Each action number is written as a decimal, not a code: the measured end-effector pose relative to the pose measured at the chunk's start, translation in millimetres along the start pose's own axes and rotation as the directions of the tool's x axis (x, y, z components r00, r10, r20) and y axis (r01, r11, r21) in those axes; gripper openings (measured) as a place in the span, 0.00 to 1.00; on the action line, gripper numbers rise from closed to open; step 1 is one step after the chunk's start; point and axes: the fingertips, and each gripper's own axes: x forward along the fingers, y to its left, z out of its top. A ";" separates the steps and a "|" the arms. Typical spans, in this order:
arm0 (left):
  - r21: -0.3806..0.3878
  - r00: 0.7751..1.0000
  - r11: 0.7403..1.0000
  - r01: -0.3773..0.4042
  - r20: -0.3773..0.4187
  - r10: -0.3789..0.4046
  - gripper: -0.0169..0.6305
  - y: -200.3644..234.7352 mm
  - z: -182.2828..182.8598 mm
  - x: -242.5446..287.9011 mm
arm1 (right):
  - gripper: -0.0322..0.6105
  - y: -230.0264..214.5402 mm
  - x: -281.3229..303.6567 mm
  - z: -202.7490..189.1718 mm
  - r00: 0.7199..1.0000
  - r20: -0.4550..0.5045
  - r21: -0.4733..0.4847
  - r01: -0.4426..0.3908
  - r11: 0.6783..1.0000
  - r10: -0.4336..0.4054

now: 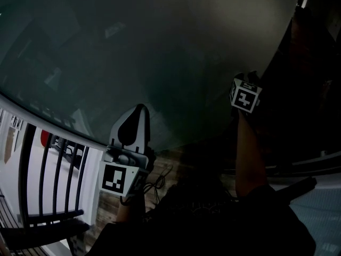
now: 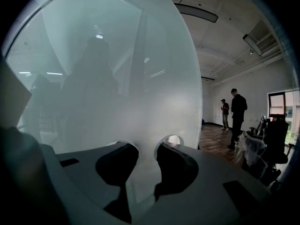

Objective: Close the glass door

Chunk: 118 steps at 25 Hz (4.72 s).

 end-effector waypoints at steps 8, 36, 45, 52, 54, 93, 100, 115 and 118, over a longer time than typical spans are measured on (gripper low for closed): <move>-0.011 0.996 0.996 0.087 0.009 -0.087 0.03 -3.5 11.6 -10.2 | 0.24 -5.7 -35.3 -4.7 0.999 -0.012 0.006 0.047 0.999 -0.047; -0.014 0.967 0.967 0.253 0.042 -0.252 0.03 -49.6 36.0 -77.2 | 0.24 -14.1 -172.6 -31.6 0.996 0.029 0.002 0.080 0.997 -0.080; 0.006 0.984 0.984 0.179 0.011 -0.179 0.03 -81.3 28.3 -84.8 | 0.24 -30.9 -205.8 -37.2 0.999 0.038 -0.004 0.015 1.000 -0.015; 0.013 0.989 0.989 0.148 0.014 -0.149 0.03 -91.1 31.4 -84.0 | 0.24 -33.5 -232.3 -40.6 0.999 0.047 0.000 -0.006 1.000 0.006; 0.027 0.987 0.987 0.156 0.029 -0.156 0.03 -95.4 30.5 -81.8 | 0.24 -32.9 -238.1 -44.7 0.999 0.046 0.001 -0.013 1.000 0.013; -0.041 0.971 0.970 0.238 0.001 -0.238 0.03 -93.5 39.1 -184.0 | 0.24 -17.9 -354.0 -56.8 0.993 0.057 0.022 0.100 0.995 -0.101; -0.052 0.969 0.967 0.248 0.010 -0.248 0.03 -86.8 42.6 -202.2 | 0.24 -15.2 -372.4 -61.8 0.990 0.065 0.020 0.122 0.992 -0.123; -0.041 0.974 0.974 0.225 0.010 -0.225 0.03 -88.5 47.8 -212.8 | 0.24 -13.4 -375.1 -62.6 0.993 0.047 0.024 0.109 0.994 -0.110; -0.033 0.974 0.973 0.227 0.010 -0.226 0.03 -94.8 46.8 -214.4 | 0.24 -16.8 -377.6 -64.4 0.993 0.048 0.024 0.106 0.994 -0.107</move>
